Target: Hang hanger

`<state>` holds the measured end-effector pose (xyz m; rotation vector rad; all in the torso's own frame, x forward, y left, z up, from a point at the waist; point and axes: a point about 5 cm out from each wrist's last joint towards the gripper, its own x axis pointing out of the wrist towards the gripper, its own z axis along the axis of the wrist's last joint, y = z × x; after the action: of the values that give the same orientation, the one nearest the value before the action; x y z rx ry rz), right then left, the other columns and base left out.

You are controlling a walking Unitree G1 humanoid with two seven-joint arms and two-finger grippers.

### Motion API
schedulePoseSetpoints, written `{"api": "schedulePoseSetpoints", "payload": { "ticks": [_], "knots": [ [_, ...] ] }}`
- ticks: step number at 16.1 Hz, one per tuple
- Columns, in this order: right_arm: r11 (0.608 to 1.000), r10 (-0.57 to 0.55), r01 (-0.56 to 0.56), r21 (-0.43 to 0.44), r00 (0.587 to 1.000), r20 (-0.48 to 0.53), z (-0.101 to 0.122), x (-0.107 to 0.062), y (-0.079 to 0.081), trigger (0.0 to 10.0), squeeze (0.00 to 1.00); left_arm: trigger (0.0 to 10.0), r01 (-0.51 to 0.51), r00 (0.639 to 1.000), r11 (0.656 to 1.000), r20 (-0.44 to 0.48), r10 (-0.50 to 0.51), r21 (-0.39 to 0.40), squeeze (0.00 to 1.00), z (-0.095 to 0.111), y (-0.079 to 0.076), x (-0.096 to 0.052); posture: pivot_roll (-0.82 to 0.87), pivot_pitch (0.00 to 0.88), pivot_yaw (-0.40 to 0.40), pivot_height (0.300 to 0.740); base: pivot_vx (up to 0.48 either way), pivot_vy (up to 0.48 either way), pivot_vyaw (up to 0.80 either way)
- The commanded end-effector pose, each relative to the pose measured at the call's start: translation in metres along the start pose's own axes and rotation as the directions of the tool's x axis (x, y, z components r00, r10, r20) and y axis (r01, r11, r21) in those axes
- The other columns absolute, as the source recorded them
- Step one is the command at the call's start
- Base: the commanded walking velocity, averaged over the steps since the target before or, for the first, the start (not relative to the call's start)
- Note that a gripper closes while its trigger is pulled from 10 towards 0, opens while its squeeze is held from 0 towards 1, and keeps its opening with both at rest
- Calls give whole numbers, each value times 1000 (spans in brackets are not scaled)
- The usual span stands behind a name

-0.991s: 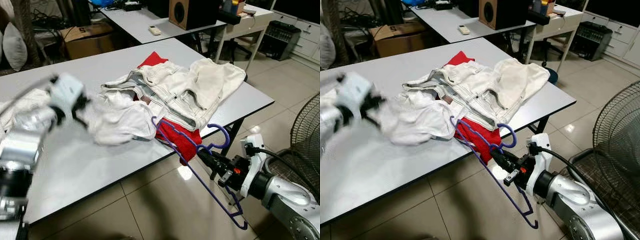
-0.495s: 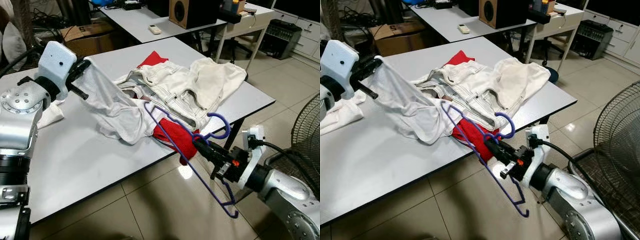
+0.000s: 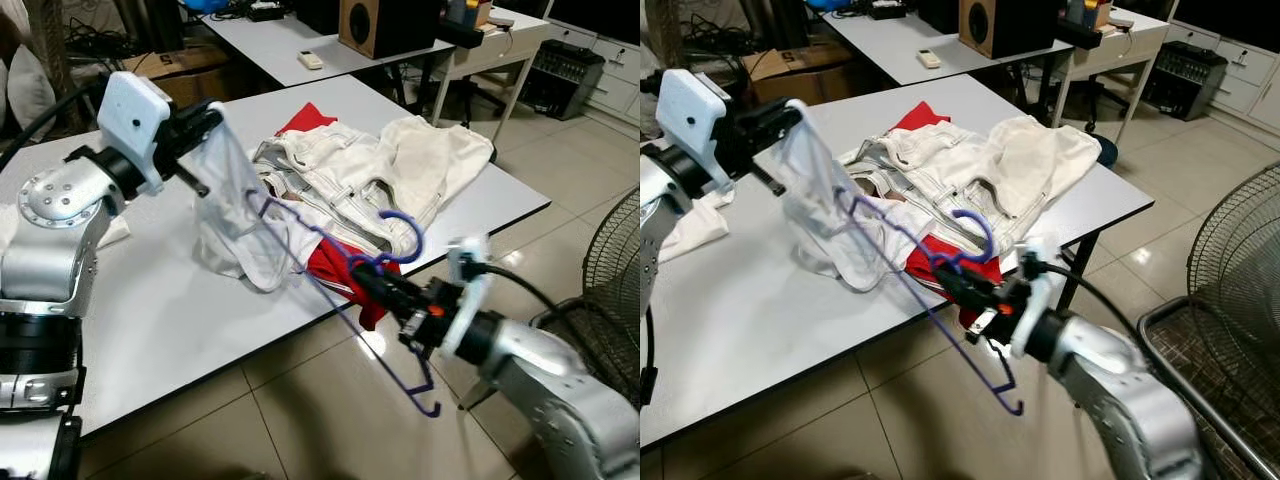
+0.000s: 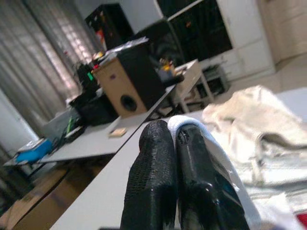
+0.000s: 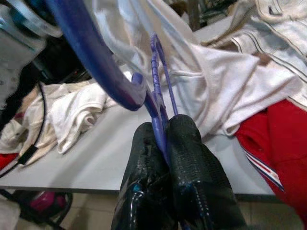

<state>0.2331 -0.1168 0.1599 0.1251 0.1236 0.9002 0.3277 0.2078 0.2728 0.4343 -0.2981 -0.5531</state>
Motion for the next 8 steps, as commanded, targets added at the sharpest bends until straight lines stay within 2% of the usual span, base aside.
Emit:
{"api": "schedulePoseSetpoints", "payload": {
  "ticks": [1, 5, 7, 8],
  "knots": [
    [999, -39, 39, -12, 999, -2, -1, 4, -6, 10000, 0, 0, 16, 997, 1000, 74, -15, -4, 0, 16, 2, 1, -110, 0, 52, 740, 0, 0, 0],
    [992, -125, 126, 14, 991, -43, -10, 11, -18, 10000, 0, 0, -16, 989, 999, 148, 23, -49, 0, 28, 9, 0, -109, 0, 52, 740, 0, 0, 0],
    [968, -245, 247, 51, 968, -48, -13, 9, -32, 10000, 0, 0, -98, 979, 994, 176, 104, -42, 0, 36, 24, -6, -110, 0, 48, 740, 0, 0, 0],
    [955, -283, 285, 80, 958, -41, -12, 7, -36, 10000, 0, 0, -171, 966, 985, 189, 174, -34, 0, 38, 33, -8, -110, 0, 43, 740, 0, 0, 0]
  ]
}}
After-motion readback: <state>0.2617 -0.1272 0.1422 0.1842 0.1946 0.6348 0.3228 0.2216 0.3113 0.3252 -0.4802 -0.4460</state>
